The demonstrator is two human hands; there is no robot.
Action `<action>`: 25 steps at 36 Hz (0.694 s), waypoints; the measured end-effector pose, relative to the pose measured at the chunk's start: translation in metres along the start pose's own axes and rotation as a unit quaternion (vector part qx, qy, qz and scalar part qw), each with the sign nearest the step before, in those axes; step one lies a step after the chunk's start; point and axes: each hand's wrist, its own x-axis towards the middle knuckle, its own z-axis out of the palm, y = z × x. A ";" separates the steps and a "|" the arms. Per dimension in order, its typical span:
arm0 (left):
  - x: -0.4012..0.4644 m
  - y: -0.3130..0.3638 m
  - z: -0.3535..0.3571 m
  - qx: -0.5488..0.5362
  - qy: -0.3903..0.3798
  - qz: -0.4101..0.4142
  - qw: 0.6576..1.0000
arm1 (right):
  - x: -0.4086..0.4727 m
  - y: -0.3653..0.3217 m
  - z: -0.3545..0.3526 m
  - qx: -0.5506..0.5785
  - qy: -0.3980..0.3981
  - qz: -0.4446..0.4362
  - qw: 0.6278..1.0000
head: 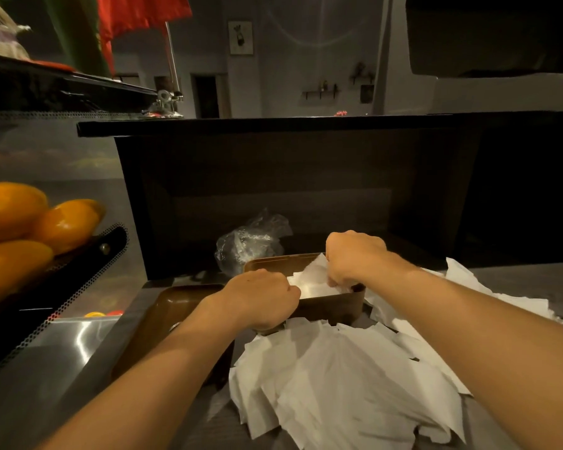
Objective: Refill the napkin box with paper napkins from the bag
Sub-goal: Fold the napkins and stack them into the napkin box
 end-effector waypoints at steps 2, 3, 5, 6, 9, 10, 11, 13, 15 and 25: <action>0.000 0.000 0.001 -0.003 -0.002 -0.002 1.000 | -0.001 -0.001 0.006 -0.052 0.027 -0.013 0.998; 0.000 0.000 0.001 -0.003 -0.002 -0.001 1.000 | -0.002 -0.002 0.008 -0.079 0.038 -0.022 0.996; 0.001 -0.001 0.001 -0.002 -0.003 0.003 1.000 | -0.004 -0.004 0.007 -0.120 0.056 -0.035 0.991; 0.001 -0.001 0.001 -0.001 -0.003 0.004 1.000 | -0.005 -0.004 0.005 -0.133 0.066 -0.041 0.988; 0.002 -0.001 0.002 0.001 -0.003 0.006 1.000 | -0.004 0.000 0.000 -0.127 0.124 -0.077 0.981; 0.003 -0.002 0.002 0.002 -0.004 0.007 1.000 | -0.003 0.000 -0.003 -0.108 0.146 -0.106 0.978; 0.004 -0.002 0.003 0.000 -0.005 0.008 1.000 | -0.002 0.000 -0.006 -0.089 0.153 -0.142 0.974; 0.004 -0.003 0.003 0.002 -0.007 0.010 1.000 | 0.000 -0.002 -0.009 -0.033 0.104 -0.192 0.975; 0.004 -0.002 0.002 0.011 -0.004 0.012 1.000 | 0.002 -0.003 -0.007 0.003 -0.006 -0.190 0.982; -0.001 0.002 -0.002 -0.003 -0.004 0.011 1.000 | 0.014 -0.008 0.004 -0.066 -0.171 -0.131 0.974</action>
